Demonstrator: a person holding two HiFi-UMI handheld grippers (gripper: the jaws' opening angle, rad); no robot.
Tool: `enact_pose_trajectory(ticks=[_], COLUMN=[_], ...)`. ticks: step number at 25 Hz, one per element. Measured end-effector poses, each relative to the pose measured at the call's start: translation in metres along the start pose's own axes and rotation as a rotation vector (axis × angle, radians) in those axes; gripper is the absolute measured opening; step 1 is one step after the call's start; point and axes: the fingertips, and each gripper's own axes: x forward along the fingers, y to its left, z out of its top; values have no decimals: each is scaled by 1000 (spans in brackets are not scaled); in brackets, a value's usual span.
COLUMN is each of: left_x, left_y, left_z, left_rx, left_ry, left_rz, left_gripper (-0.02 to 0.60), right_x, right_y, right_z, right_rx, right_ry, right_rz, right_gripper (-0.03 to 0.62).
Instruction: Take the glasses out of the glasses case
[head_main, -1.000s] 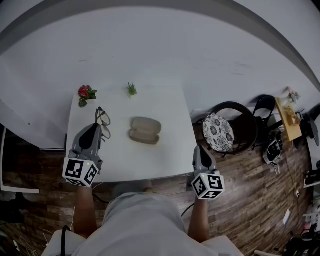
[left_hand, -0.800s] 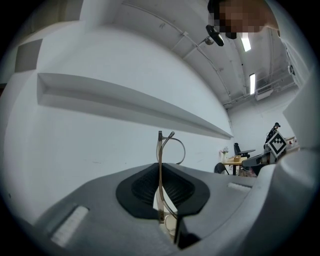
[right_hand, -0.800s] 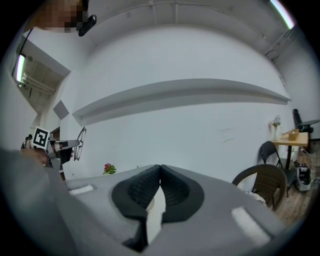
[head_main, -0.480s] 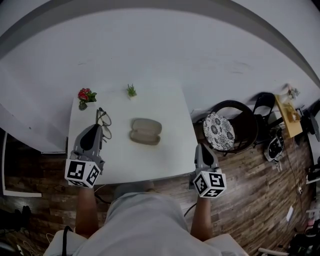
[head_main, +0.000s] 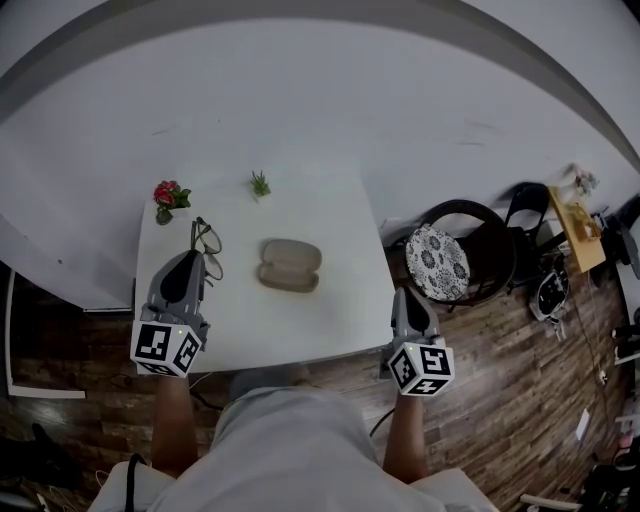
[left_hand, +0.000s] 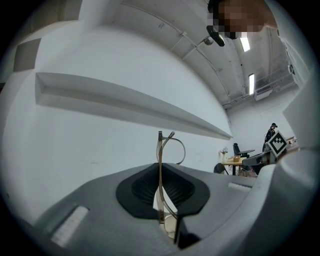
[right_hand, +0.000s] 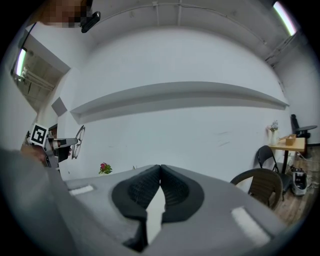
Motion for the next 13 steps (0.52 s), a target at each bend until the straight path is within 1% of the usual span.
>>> enact_pose_trajectory(ticks=[13], left_x=[1], left_y=[-5], left_z=[2], left_rx=[-8], left_ry=[-3], left_rz=[0], left_gripper=[23], right_x=[-4], right_y=[-3], right_z=[1], right_rx=[-6], right_ry=[-1], right_rz=[3], right_gripper=[2])
